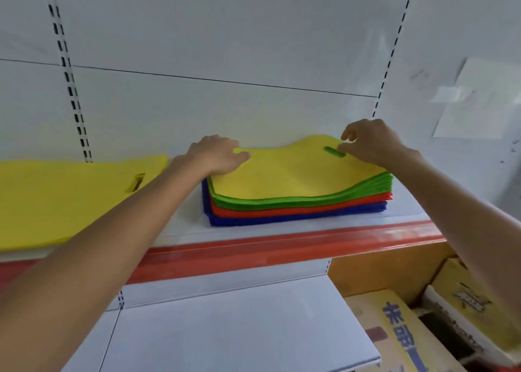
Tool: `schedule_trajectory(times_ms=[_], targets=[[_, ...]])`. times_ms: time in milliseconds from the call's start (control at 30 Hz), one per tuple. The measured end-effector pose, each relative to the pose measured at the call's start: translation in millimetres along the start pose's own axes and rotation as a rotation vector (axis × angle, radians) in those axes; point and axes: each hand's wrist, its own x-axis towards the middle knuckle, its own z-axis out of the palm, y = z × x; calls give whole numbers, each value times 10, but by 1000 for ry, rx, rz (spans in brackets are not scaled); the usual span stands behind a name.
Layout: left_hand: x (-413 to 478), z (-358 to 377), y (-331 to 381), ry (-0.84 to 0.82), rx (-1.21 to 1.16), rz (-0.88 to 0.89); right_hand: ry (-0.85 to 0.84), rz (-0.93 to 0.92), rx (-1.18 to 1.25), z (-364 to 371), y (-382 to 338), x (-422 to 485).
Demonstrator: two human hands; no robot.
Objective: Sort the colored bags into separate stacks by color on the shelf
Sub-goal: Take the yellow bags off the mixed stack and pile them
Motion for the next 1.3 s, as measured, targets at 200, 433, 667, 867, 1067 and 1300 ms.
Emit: schedule_trajectory(times_ms=[200, 433, 667, 867, 1067, 1300], targets=[[230, 255, 121, -195, 93, -177, -33, -24, 1, 38, 403, 263], [192, 322, 178, -179, 95, -182, -146, -45, -66, 197, 425, 402], [118, 230, 252, -23, 68, -87, -50, -42, -59, 177, 404, 416], [102, 160, 278, 144, -46, 19, -9, -21, -20, 149, 454, 375], [118, 47, 230, 217, -162, 21, 50, -2, 9, 90, 444, 375], [89, -118, 61, 291, -175, -13, 101, -33, -16, -58, 251, 342]])
